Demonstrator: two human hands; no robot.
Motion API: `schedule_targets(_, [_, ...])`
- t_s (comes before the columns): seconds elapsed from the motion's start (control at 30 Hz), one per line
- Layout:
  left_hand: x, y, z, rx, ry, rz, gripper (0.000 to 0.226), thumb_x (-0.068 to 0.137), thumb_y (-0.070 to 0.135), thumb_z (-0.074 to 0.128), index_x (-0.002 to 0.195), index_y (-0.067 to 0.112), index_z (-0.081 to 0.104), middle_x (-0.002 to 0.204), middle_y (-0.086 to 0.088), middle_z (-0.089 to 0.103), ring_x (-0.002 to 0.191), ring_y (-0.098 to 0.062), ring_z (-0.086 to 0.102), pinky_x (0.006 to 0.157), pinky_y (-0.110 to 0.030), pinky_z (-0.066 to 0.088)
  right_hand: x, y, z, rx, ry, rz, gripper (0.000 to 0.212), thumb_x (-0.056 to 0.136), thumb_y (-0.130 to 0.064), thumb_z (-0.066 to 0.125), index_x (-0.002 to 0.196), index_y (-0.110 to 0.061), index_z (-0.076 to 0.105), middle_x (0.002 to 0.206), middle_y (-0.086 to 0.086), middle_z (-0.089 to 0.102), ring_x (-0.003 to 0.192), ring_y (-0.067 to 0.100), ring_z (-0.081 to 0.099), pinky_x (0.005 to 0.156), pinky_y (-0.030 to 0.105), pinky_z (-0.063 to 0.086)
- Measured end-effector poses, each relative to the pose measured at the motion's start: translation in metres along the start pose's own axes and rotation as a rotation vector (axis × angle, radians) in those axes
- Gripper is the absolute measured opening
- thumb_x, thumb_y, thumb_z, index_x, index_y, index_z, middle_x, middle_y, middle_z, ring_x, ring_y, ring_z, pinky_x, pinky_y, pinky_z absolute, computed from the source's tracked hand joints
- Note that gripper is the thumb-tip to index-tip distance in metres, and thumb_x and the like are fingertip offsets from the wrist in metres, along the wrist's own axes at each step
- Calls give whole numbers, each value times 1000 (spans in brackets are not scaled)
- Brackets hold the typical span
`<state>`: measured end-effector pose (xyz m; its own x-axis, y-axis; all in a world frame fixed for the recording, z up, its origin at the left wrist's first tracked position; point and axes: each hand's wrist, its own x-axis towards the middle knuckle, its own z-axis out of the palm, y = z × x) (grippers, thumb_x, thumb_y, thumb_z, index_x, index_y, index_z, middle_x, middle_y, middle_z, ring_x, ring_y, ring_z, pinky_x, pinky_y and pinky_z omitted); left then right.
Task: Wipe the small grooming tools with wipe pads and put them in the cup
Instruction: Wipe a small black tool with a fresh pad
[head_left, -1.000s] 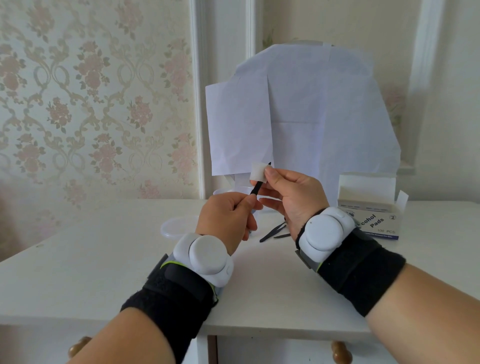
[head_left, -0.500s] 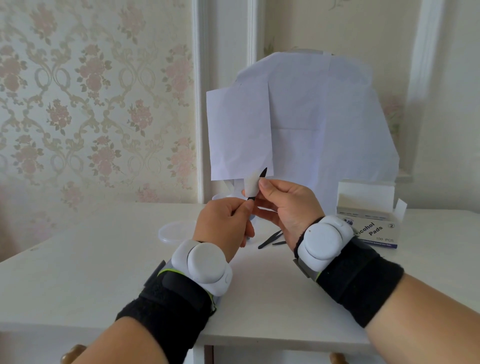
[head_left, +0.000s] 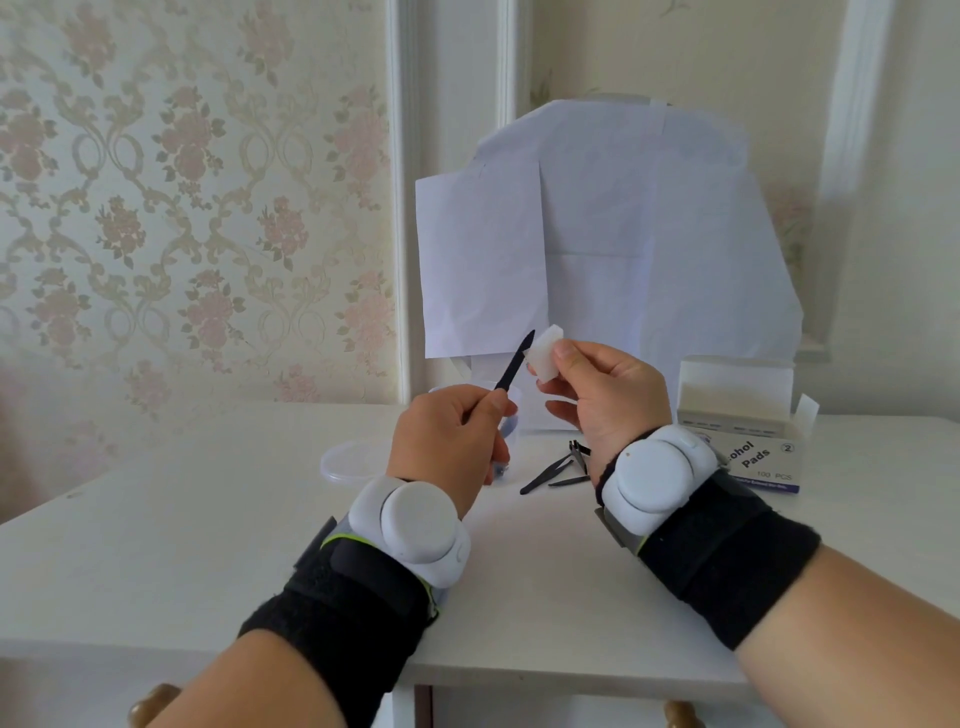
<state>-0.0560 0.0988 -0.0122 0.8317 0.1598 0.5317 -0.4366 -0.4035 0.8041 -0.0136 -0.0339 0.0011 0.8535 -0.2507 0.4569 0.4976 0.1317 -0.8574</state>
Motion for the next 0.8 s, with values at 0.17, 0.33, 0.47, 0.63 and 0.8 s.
schedule_targets(0.17, [-1,1,0,-6,5,-2,28,98,27,50,82,19,71,47,4,60,39,-5,49,49,-11,47,0,0,1,-86,35,-51,6,89,-14,67,90,-10,72,76,7,73,68,20,71,64,30,60])
schedule_targets(0.33, [-1,1,0,23,2,-1,29,98,26,50,81,18,72,46,5,60,38,-4,49,48,-10,46,-9,-5,5,132,-146,71,8,88,-12,70,88,-4,72,86,19,74,79,28,72,75,36,61])
schedule_targets(0.47, [-2,3,0,16,-19,-6,30,97,28,51,80,15,71,48,4,61,37,-5,49,51,-15,49,-9,-9,4,298,-221,175,25,95,-21,62,103,1,68,96,17,75,90,31,74,79,38,59])
schedule_targets(0.63, [-3,3,1,12,-57,2,28,97,25,52,80,15,71,50,3,62,37,-6,48,49,-14,46,-10,-8,3,307,-261,182,33,93,-20,66,109,9,62,97,19,75,89,31,72,82,41,60])
schedule_targets(0.8, [-4,3,-2,42,-57,31,31,99,23,49,76,10,66,45,7,59,37,-4,48,47,-10,43,-12,-6,3,139,-350,258,32,88,-32,70,98,-2,74,95,14,76,88,30,74,84,37,59])
